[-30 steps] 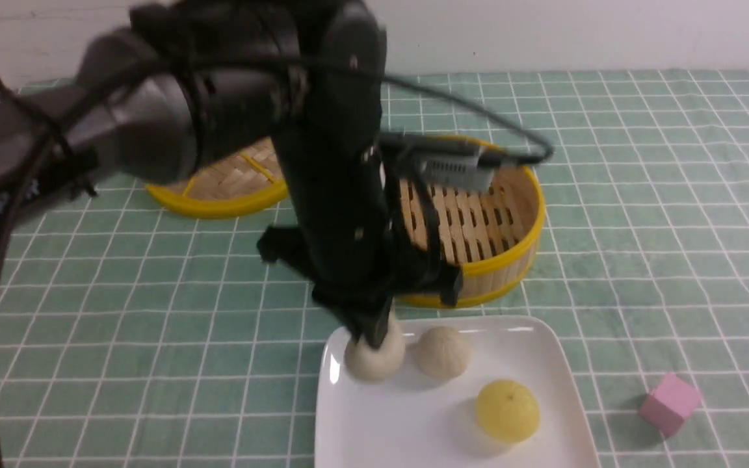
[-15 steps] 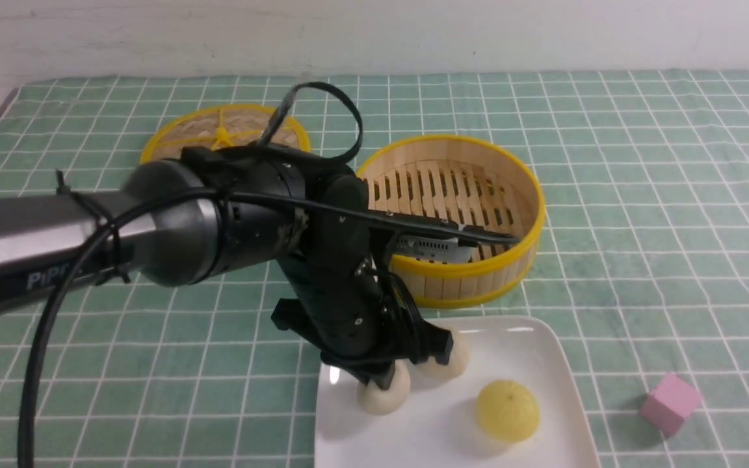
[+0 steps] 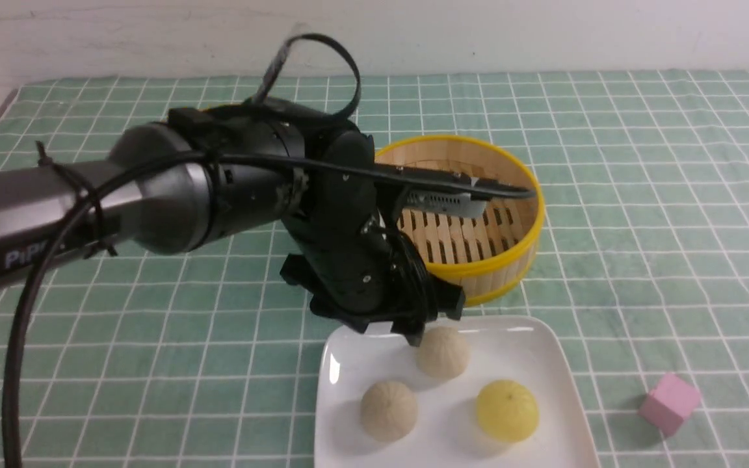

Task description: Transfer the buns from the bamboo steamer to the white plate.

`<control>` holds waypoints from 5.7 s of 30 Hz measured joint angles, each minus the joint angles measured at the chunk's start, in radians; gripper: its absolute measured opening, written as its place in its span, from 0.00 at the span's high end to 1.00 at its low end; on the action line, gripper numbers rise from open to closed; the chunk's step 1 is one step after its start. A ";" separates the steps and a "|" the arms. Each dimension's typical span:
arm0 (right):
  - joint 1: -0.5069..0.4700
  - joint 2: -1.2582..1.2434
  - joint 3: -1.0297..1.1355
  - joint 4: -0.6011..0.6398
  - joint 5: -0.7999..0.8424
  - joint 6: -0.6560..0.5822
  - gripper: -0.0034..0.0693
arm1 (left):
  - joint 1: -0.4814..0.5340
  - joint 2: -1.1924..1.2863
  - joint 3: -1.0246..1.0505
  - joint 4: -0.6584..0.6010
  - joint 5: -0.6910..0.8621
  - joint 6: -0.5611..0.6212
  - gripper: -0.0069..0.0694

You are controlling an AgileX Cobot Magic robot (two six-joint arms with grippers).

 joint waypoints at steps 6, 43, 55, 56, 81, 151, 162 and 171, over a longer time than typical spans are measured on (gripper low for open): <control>0.000 -0.161 0.066 0.010 -0.133 0.033 0.97 | 0.000 -0.004 -0.009 0.006 0.012 0.000 0.33; 0.000 -0.235 0.343 0.012 -0.701 0.036 0.96 | 0.000 -0.004 -0.009 0.087 0.009 0.000 0.91; -0.266 -0.310 0.591 0.013 -0.709 0.036 0.95 | 0.000 -0.007 -0.009 0.087 0.005 0.000 0.91; -0.304 -0.310 0.615 0.013 -0.707 0.036 0.95 | 0.000 -0.014 -0.009 0.087 0.005 0.000 0.91; -0.569 -0.310 0.686 0.012 -0.747 0.036 0.91 | 0.000 -0.703 0.051 0.316 0.315 -0.014 0.90; -0.569 -0.310 0.686 0.012 -0.748 0.036 0.88 | 0.702 -1.770 1.357 0.118 -0.475 0.158 0.85; -0.569 -0.310 0.686 0.012 -0.748 0.036 0.86 | 0.702 -1.770 1.356 0.129 -0.469 0.093 0.83; -0.569 -0.310 0.686 0.012 -0.748 0.036 0.84 | 0.702 -1.771 1.355 0.129 -0.466 0.086 0.82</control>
